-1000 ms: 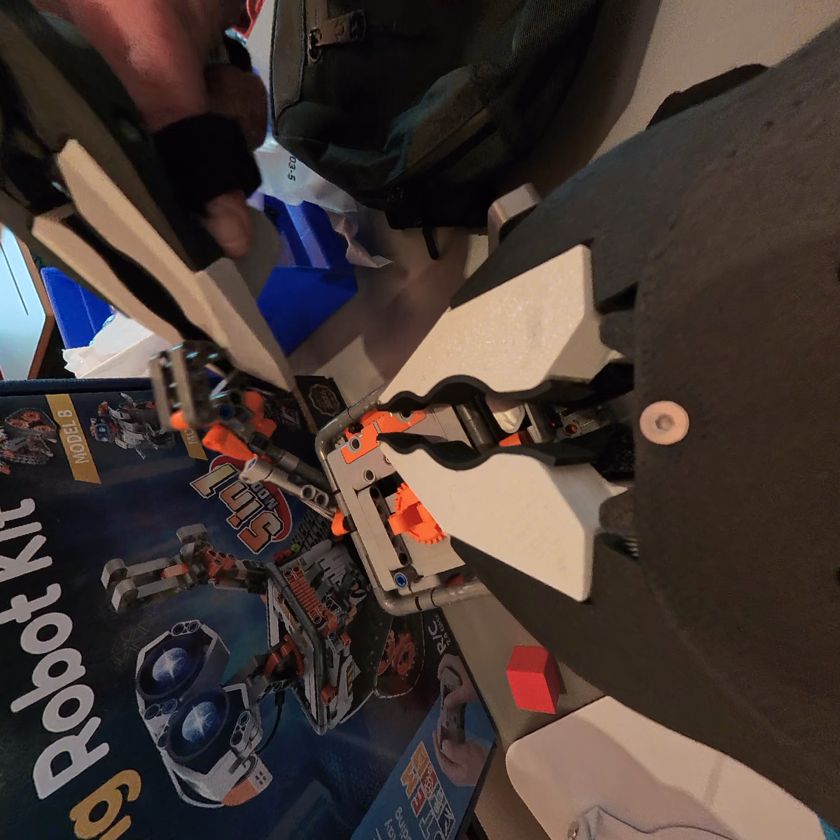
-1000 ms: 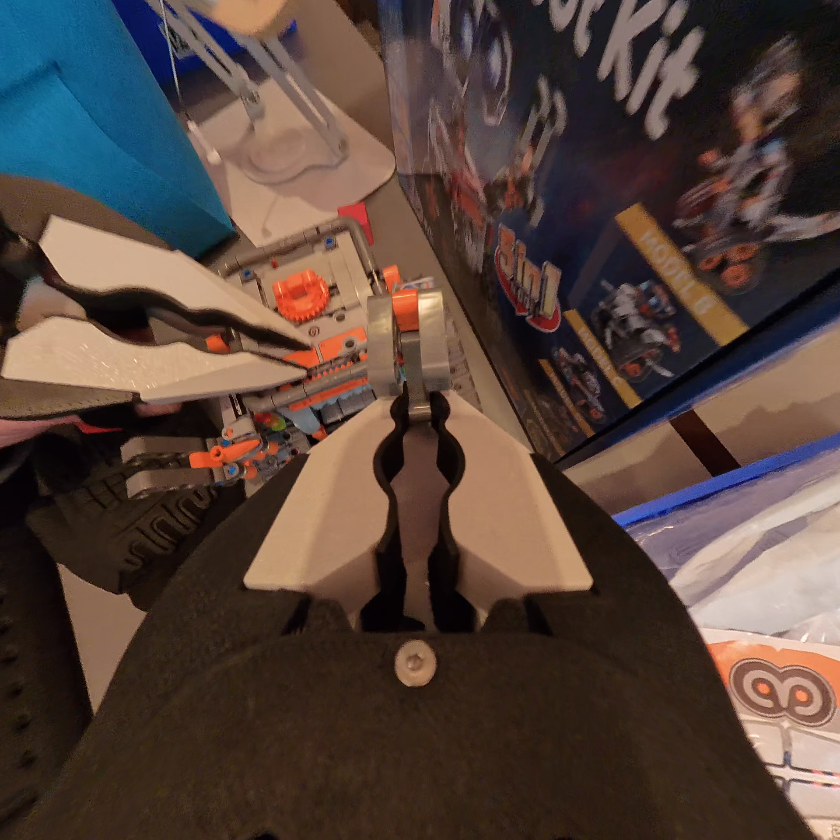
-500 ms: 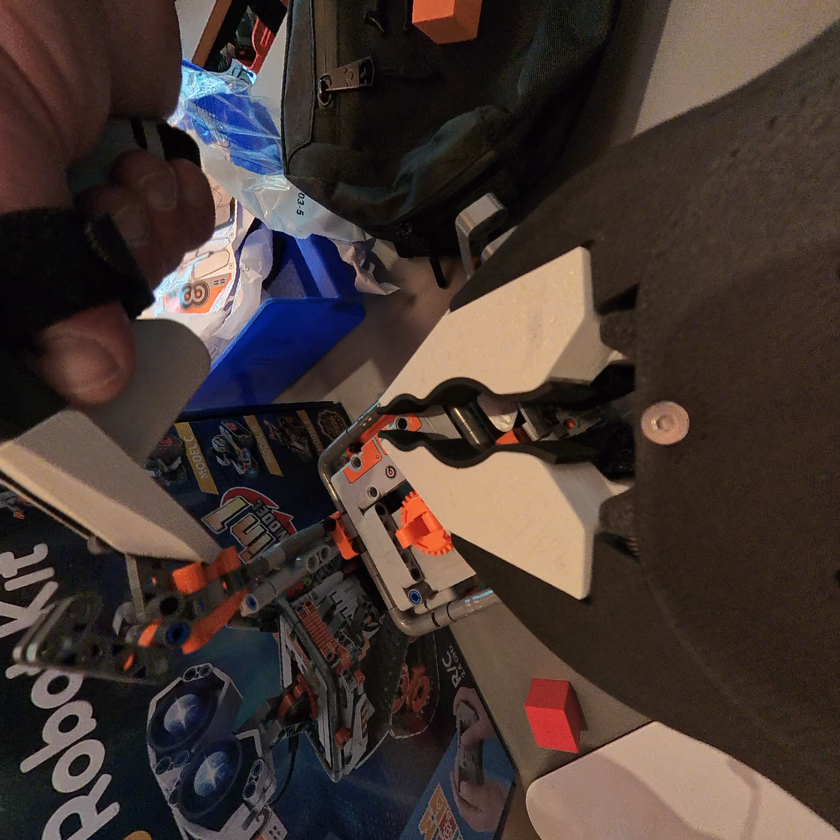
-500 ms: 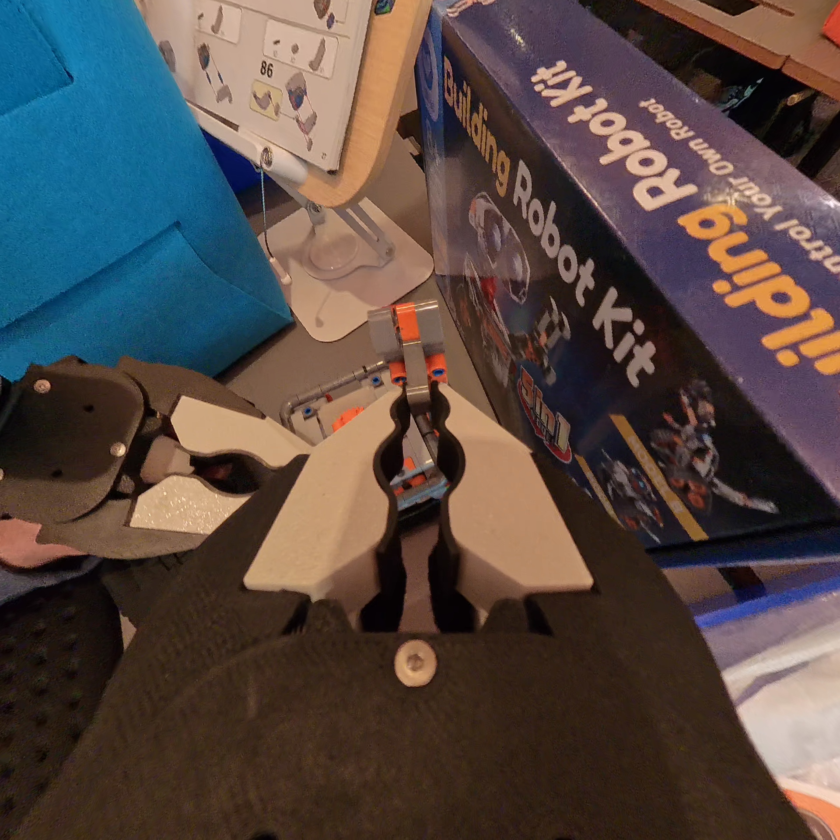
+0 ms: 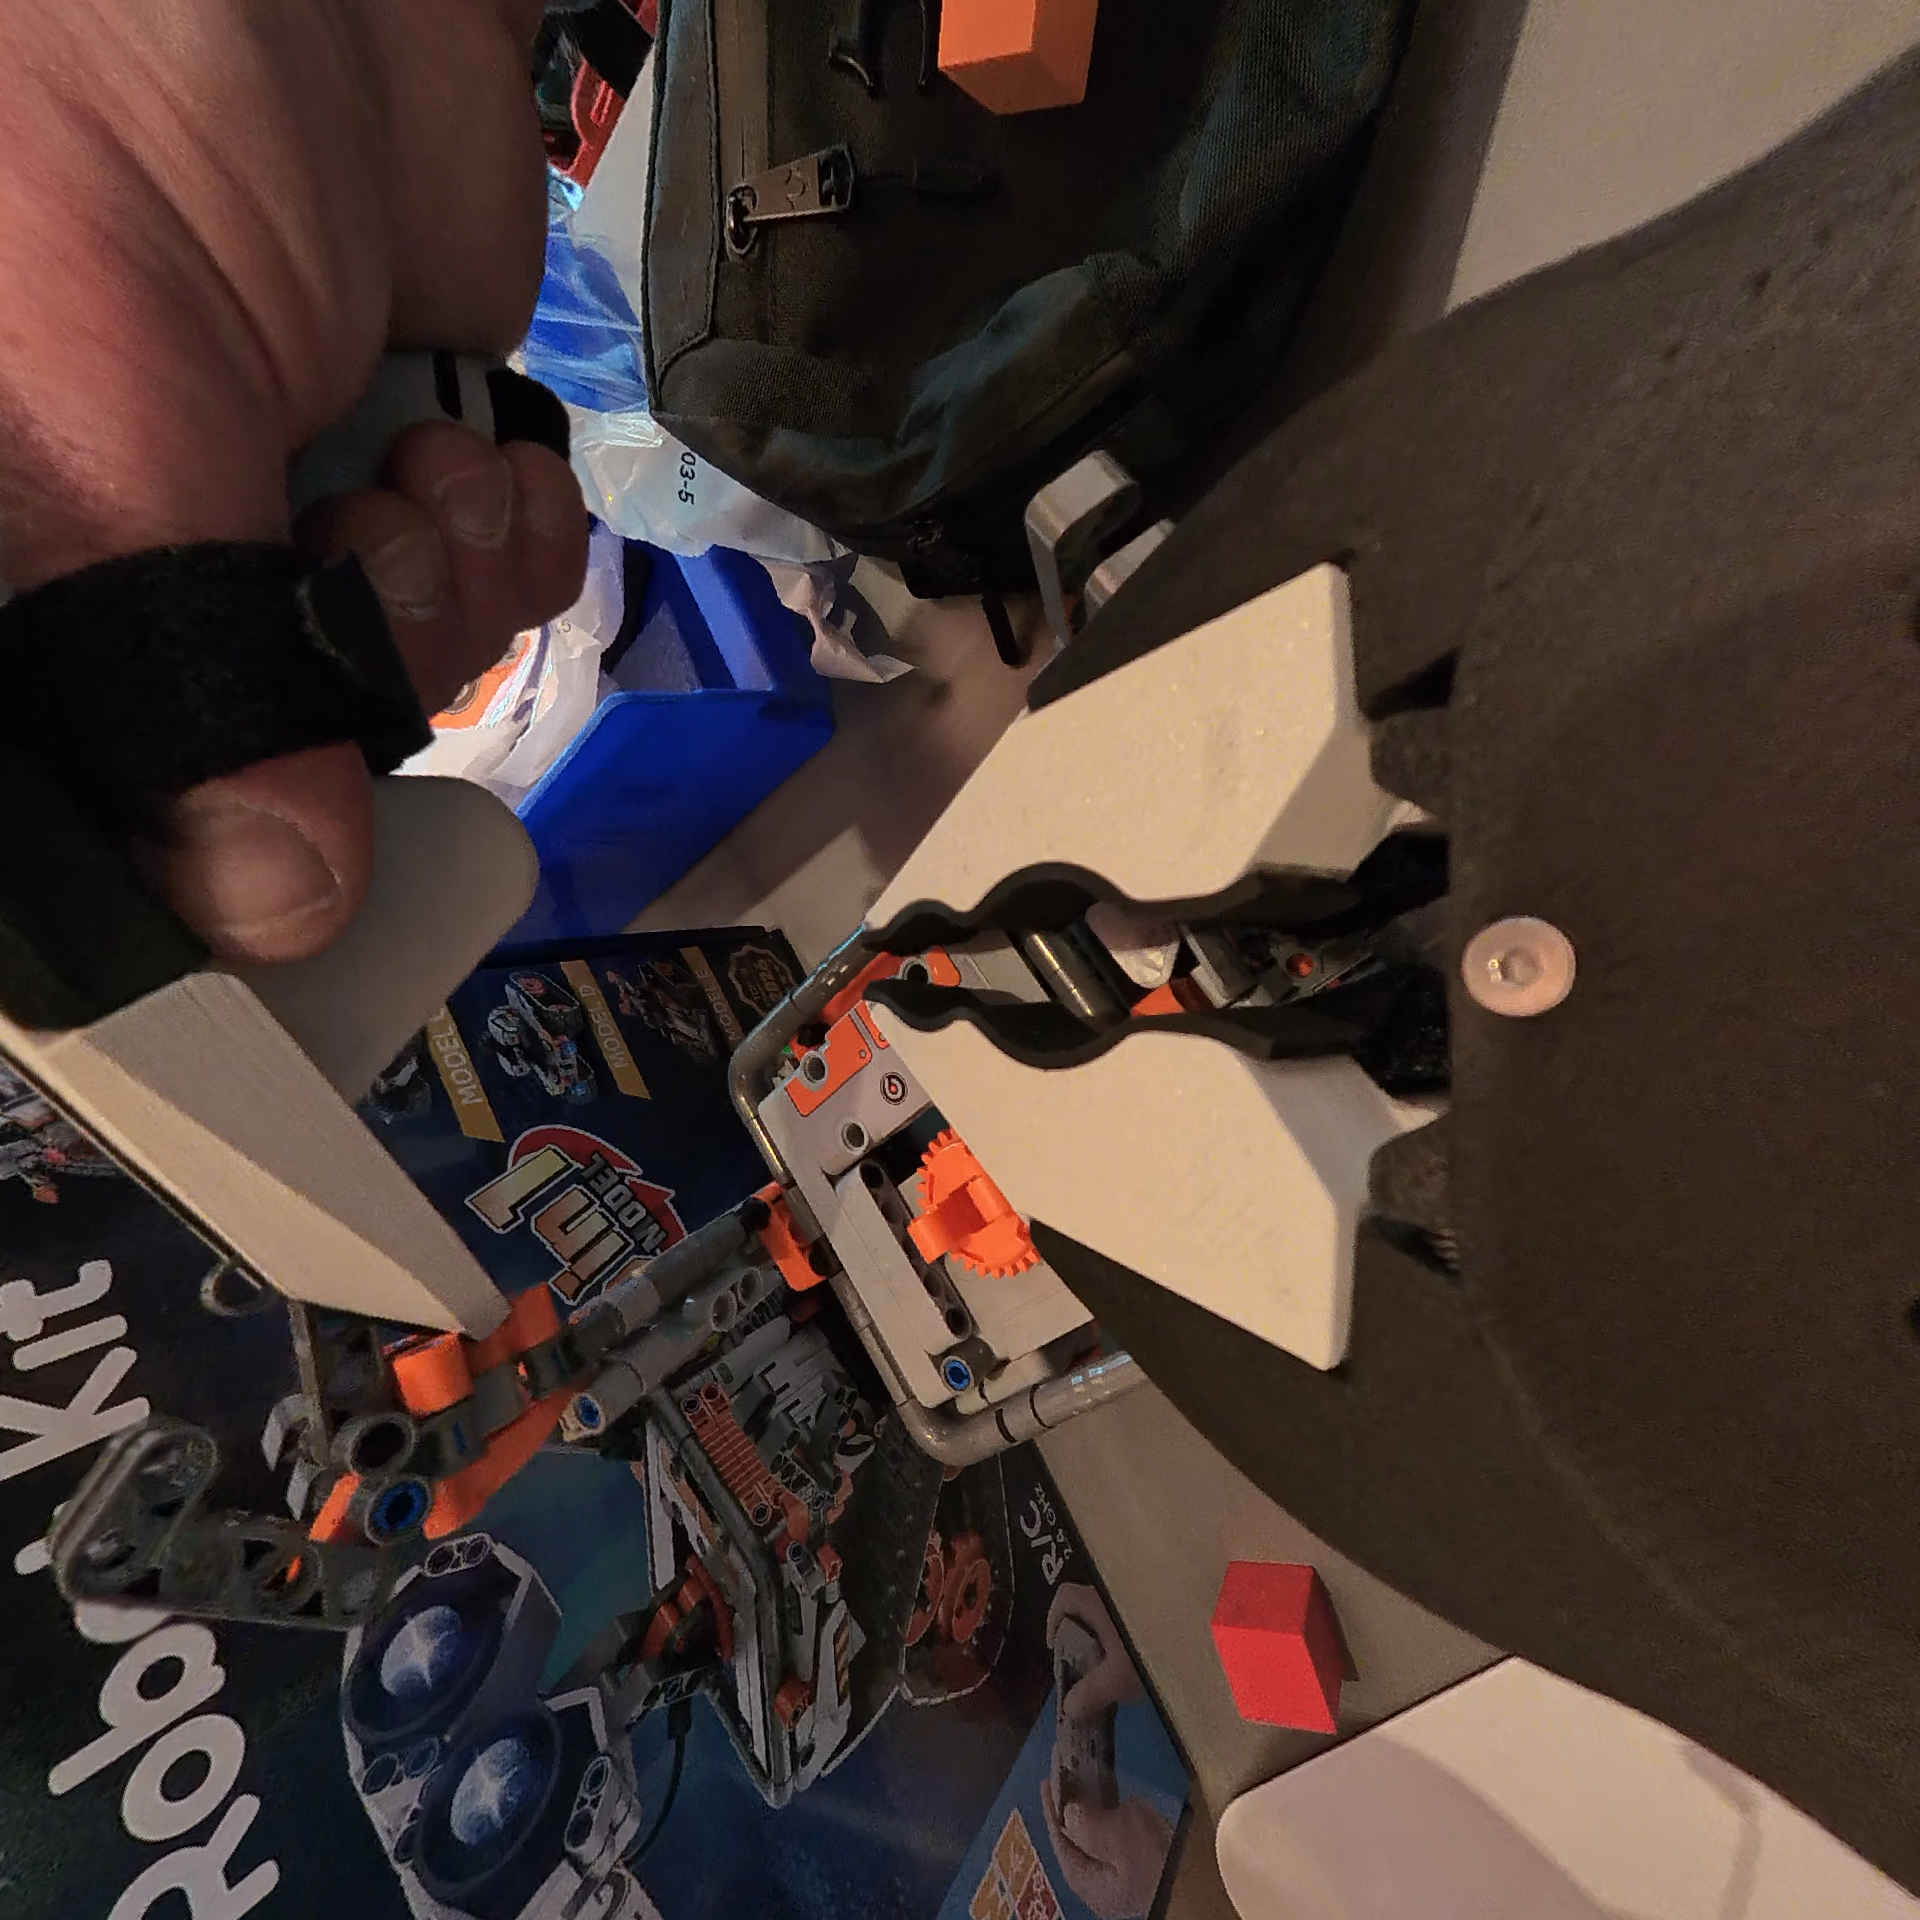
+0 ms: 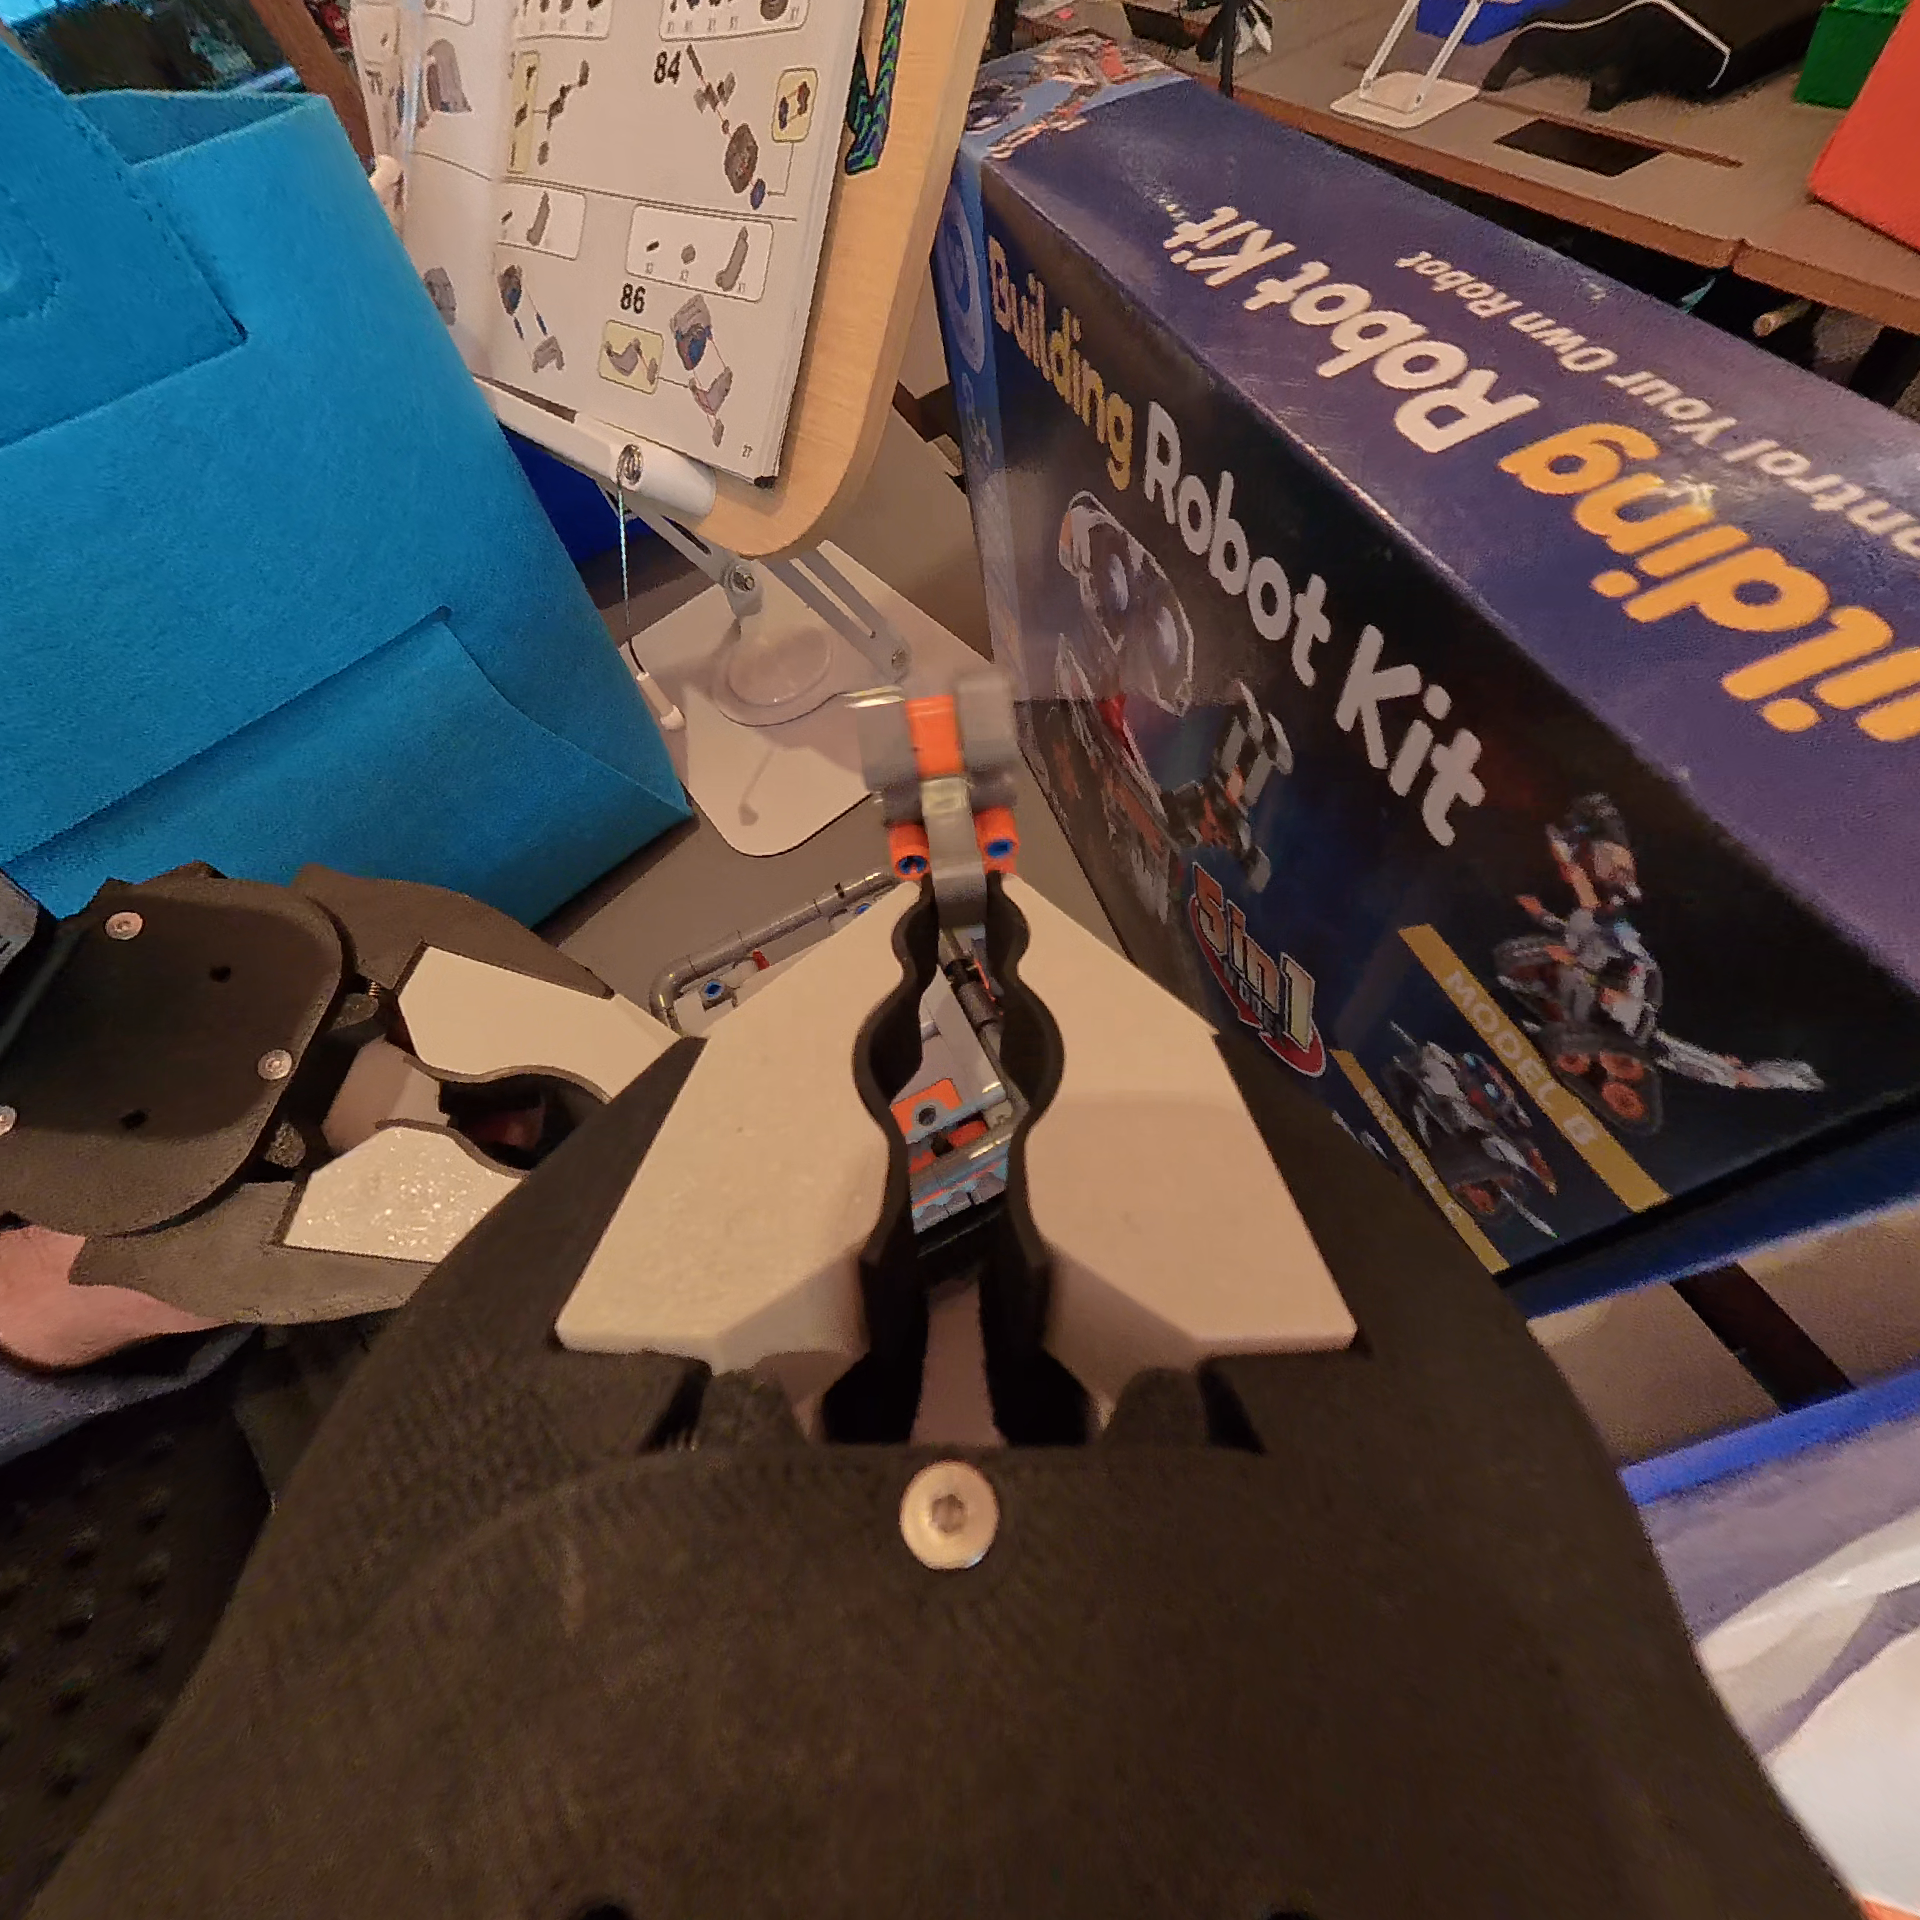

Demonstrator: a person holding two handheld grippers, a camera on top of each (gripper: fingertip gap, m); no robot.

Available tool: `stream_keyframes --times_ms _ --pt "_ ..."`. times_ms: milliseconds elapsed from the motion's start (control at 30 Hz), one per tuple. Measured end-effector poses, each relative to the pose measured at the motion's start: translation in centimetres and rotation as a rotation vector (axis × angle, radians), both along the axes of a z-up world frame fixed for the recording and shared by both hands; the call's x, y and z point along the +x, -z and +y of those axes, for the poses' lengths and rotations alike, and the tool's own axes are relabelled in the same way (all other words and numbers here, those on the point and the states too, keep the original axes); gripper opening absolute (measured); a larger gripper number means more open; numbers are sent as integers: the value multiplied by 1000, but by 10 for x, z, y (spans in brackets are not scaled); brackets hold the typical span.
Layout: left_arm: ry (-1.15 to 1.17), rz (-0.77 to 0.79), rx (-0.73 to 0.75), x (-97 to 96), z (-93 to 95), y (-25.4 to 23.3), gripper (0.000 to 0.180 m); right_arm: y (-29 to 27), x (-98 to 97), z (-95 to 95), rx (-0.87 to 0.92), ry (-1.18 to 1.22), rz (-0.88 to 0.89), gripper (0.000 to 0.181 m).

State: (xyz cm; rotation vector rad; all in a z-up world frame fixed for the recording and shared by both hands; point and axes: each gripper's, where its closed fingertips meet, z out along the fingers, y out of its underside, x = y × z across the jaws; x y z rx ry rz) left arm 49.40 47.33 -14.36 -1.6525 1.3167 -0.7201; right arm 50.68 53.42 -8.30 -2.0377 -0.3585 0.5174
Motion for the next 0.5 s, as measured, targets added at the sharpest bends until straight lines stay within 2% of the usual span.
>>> stream_keyframes --times_ms 67,300,367,500 --pt "17 -7 -26 -3 -2 -1 7 1 4 -2 -5 3 12 13" --pt "-83 -151 -19 -14 18 -49 38 -12 15 -9 34 -29 -52 33" --pt "-132 -126 -9 -8 32 -50 46 -20 13 -7 70 -56 -129 32" --pt "-191 -52 -43 5 61 -35 52 -22 12 -2 66 -96 -242 18"
